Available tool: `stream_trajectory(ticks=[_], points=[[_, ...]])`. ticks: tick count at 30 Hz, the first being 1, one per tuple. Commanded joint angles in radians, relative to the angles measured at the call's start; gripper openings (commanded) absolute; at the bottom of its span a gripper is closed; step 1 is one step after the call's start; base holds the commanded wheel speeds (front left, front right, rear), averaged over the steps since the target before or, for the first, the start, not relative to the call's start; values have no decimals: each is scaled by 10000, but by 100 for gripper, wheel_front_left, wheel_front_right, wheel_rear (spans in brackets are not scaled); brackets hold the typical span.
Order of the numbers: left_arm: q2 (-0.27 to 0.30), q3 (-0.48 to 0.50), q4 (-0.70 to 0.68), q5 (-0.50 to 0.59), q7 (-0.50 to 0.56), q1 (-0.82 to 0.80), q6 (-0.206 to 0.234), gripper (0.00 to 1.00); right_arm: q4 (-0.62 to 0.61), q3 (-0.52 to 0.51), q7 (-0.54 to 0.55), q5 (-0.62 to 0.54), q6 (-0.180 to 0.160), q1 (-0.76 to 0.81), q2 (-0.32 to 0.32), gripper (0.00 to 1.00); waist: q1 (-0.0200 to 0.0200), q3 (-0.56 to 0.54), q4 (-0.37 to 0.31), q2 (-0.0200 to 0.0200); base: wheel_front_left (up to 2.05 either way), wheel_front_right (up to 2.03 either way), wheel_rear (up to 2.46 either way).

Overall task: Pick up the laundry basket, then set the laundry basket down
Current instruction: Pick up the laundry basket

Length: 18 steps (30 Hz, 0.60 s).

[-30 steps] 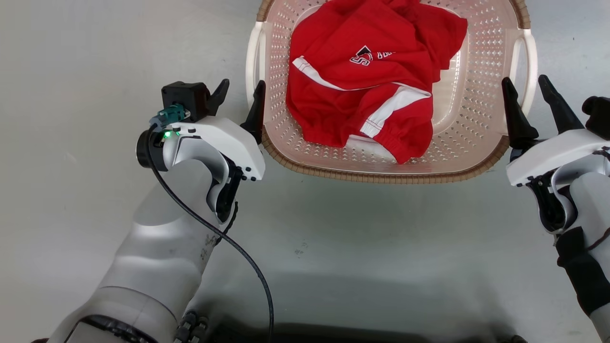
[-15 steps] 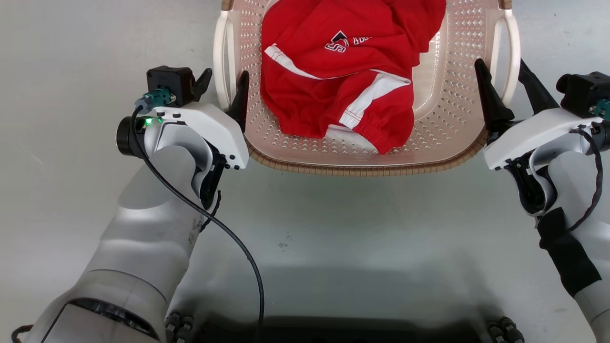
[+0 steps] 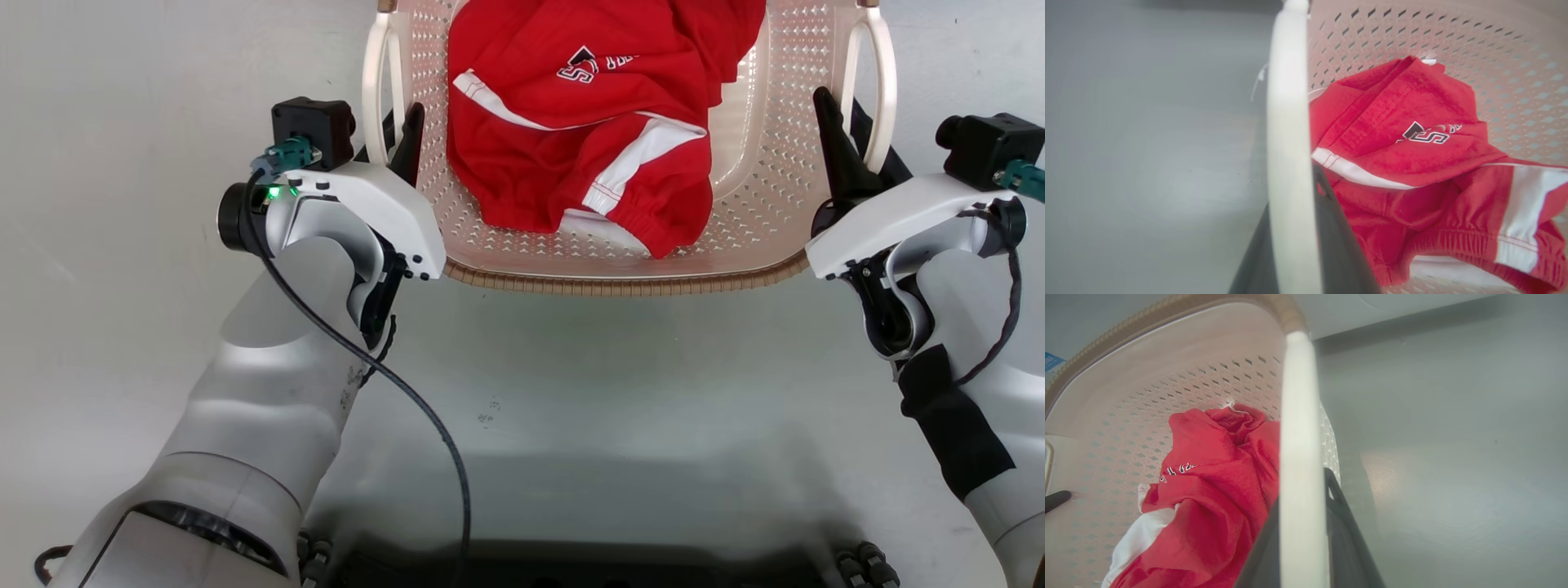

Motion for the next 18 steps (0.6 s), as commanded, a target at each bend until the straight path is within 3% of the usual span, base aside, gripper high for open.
stream_trajectory(ticks=[1,18], points=[[422,136,55,-16,-56,110,31,0,178,188,-39,152,-32,274,-80,0,0,49,-17,0,0,0,0],[402,-90,554,-266,10,-12,2,0,1325,616,-57,520,-32,-298,-132,0,0,-123,-100,0,0,0,0]])
